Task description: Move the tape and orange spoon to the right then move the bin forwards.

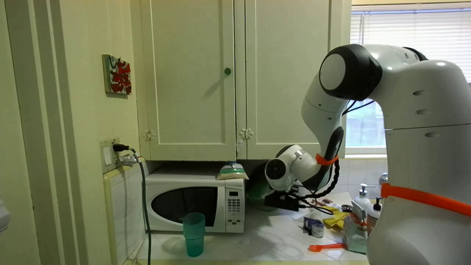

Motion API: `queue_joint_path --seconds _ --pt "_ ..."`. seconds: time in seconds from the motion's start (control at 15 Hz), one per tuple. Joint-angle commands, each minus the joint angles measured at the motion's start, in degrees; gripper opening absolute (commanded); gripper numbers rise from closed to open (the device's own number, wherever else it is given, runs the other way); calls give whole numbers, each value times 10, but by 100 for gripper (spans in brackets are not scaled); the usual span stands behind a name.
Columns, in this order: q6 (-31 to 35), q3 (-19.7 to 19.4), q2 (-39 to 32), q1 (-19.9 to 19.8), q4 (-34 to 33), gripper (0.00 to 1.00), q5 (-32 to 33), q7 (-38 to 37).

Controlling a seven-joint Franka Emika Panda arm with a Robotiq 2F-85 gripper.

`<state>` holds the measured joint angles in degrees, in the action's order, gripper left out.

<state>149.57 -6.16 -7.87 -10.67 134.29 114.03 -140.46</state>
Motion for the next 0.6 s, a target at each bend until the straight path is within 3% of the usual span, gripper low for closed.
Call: queue_joint_path --seconds 0.0,0.53 --pt "30 -1 38 -8 17 1 10 -73" --pt "78 -7 65 -23 21 2 21 -206"
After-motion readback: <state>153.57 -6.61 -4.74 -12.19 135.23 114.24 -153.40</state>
